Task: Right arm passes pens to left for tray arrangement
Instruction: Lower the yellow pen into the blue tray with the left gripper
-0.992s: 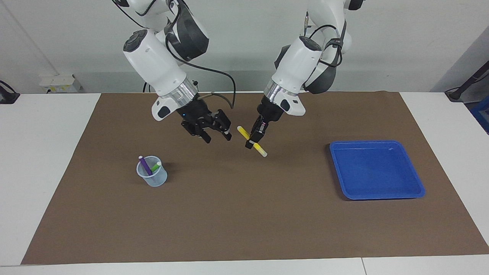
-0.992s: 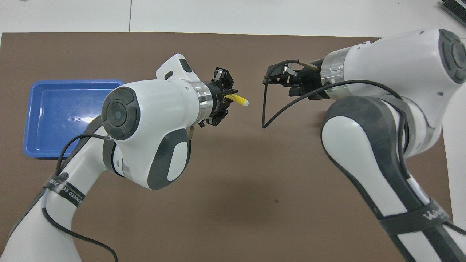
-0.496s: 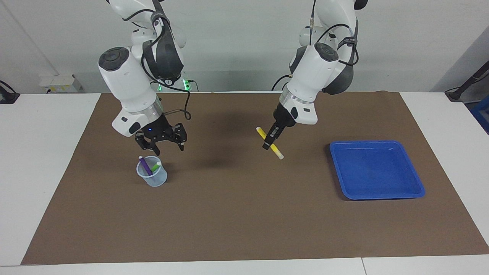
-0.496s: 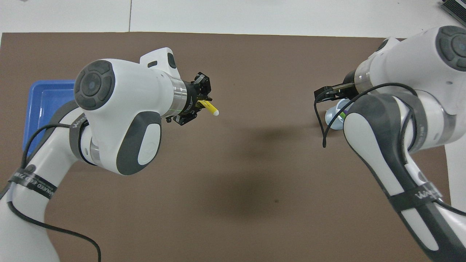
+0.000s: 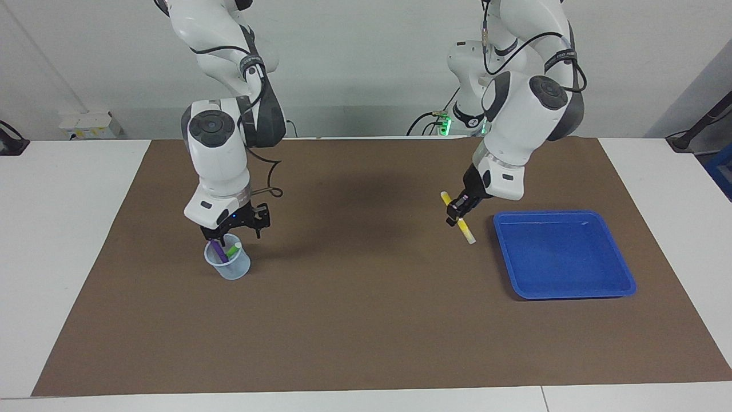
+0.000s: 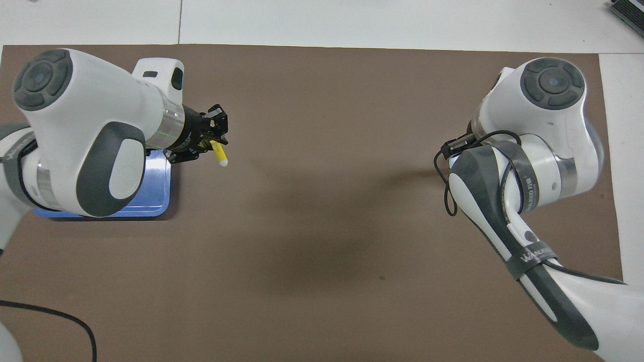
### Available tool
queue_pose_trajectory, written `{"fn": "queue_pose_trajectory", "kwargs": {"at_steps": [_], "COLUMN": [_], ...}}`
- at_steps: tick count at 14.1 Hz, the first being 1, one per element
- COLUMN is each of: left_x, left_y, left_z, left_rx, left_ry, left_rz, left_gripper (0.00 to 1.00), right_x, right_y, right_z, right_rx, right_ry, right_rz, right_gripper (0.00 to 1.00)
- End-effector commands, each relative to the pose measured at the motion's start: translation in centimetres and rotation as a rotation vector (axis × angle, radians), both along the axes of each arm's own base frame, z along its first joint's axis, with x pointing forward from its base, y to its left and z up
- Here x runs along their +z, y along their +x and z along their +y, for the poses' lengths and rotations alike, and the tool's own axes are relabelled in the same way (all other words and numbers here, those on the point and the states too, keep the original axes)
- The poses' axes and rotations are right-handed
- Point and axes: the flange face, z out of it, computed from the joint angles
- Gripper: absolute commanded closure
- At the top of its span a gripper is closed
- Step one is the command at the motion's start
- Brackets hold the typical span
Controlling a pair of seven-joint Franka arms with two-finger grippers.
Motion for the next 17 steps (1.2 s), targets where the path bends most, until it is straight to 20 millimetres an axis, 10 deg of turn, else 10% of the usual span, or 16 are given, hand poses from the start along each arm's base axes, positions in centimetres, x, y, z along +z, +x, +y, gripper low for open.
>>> {"fn": "queue_pose_trajectory", "kwargs": {"at_steps": [1,17], "left_x": [0.1,-7.4], "left_y": [-0.2,1.4], "left_z": [4.6,29.9], "left_rx": [-0.157,-0.575], "left_ry": [0.054,0.292], "left_rz": [0.006,-0.152], "left_gripper": [1.00,1.00], "right_x": [-1.7,-3.7], "right_y": [0.2,0.0], "right_z": [-0.6,-0.3], "right_rx": [0.078,0.110], "right_ry": [-0.061,-0.090], "right_rz": [0.001,0.055], "right_gripper": [0.18,0.55]}}
